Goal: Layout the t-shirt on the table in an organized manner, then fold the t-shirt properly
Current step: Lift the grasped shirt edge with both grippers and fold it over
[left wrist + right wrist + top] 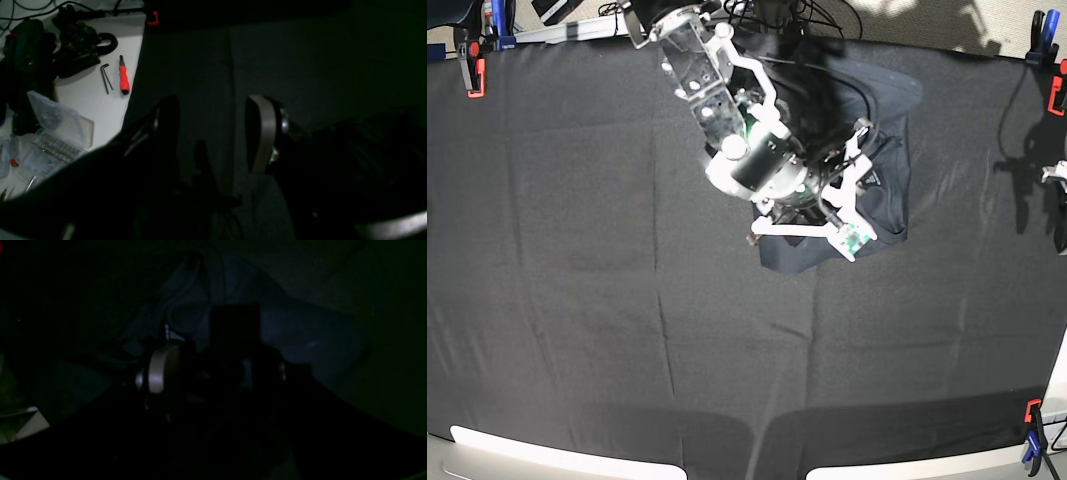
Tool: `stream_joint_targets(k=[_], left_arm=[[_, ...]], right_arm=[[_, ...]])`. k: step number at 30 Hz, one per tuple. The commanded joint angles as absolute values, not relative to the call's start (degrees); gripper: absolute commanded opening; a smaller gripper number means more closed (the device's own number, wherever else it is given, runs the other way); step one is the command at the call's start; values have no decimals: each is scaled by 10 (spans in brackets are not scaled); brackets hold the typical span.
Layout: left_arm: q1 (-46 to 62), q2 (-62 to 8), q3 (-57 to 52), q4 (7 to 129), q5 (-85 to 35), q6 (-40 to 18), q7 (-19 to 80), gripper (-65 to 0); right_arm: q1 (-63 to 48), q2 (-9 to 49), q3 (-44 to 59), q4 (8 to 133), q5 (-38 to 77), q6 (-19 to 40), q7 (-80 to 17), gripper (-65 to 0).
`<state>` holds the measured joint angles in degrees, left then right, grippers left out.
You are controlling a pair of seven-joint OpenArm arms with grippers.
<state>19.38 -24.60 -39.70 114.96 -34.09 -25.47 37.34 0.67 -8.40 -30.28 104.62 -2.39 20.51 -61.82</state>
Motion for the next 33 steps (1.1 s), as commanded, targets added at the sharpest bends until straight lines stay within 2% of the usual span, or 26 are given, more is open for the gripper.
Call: stream_joint_targets(k=[1, 5, 9, 11, 15, 17, 21, 24, 26, 30, 33], left_arm=[[191, -256, -401, 1158, -345, -253, 356, -360], [191, -256, -401, 1158, -345, -253, 356, -360], [191, -256, -401, 1158, -345, -253, 356, -360], [191, -256, -401, 1158, -345, -253, 356, -360], [191, -256, -401, 1158, -345, -253, 356, -360], [191, -256, -401, 1158, -345, -253, 356, -360], [191, -256, -401, 1158, -345, -253, 356, -360], [191, -256, -401, 1158, -345, -253, 356, -360], [191, -256, -401, 1158, -345, -253, 356, -360], [190, -256, -401, 1158, -345, -253, 356, -360], [190, -256, -401, 1158, -345, -253, 356, -360]], right_arm=[[16, -90, -304, 1054, -32, 203, -606, -310], [16, -90, -304, 1054, -46, 179, -610, -310], [14, -90, -304, 1054, -26, 180, -627, -316], [8, -90, -304, 1054, -2, 180, -626, -376], [-2, -90, -304, 1054, -24, 180, -632, -562], [-2, -90, -304, 1054, -51, 180, -637, -608], [-2, -90, -304, 1054, -42, 180, -627, -609], [-2, -90, -306, 1054, -10, 186, -608, -650], [-2, -90, -315, 1054, -9, 201, -601, -650], [-1, -90, -362, 1054, -6, 212, -586, -650], [6, -90, -413, 1054, 50, 212, -587, -650]])
